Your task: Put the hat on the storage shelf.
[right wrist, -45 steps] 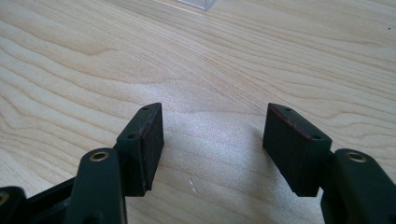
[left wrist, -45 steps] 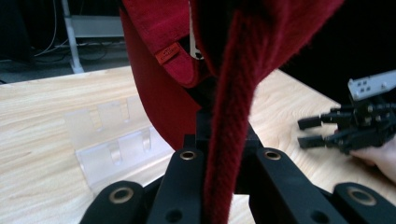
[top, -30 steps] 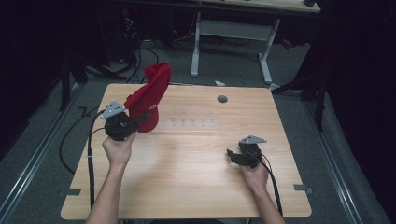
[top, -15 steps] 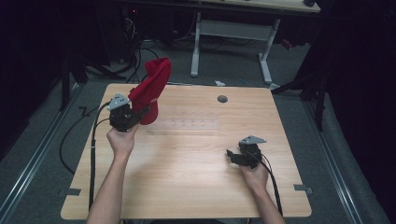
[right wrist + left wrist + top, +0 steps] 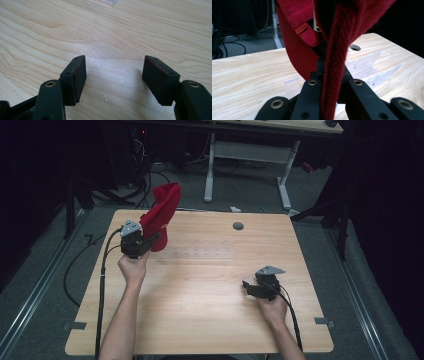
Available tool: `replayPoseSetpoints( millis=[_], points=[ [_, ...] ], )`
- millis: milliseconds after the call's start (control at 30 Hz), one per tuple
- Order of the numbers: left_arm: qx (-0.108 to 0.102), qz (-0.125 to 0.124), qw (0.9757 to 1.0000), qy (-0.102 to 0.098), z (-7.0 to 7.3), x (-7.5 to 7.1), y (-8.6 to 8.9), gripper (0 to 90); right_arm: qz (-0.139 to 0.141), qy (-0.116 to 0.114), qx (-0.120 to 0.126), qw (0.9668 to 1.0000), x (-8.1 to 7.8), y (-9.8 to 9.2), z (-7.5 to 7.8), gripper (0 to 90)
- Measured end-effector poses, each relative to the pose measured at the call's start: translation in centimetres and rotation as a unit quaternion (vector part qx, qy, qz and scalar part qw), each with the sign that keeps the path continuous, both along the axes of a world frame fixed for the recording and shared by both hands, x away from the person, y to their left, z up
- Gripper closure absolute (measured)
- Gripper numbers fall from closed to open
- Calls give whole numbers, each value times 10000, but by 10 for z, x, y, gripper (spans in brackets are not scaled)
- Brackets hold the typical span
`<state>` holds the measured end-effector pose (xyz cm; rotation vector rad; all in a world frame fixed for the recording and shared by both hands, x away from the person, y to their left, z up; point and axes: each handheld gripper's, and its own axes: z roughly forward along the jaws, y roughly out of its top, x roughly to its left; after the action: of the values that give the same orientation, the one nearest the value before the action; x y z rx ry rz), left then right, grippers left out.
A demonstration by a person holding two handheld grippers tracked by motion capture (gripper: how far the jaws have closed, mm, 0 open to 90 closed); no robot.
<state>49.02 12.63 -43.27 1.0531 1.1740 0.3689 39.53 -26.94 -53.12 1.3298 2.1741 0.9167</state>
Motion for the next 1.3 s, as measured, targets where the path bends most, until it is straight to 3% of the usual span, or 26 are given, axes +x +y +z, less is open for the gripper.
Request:
replayPoseSetpoints(
  millis=[67,400,533,767,1000,1200,1300],
  points=[
    [64,23,10000,5,-3,1,-1,854,0,-1,0,10000,0,0,0,362],
    [-11,112,9999,120,-21,7,0,852,-5,3,0,10000,0,0,0,361],
    [96,117,9997,211,-28,9,-4,852,-15,7,6,10000,0,0,0,362],
    [-191,129,9993,303,-37,6,2,848,-14,4,6,10000,0,0,0,361],
    [-179,97,9989,425,-41,1,4,843,-13,10,5,10000,0,0,0,360],
    [-167,108,9984,536,-43,-2,6,797,-11,9,5,10000,0,0,0,360],
    [-115,166,9983,548,-42,-2,7,731,-9,8,3,10000,0,0,0,359]
  ],
)
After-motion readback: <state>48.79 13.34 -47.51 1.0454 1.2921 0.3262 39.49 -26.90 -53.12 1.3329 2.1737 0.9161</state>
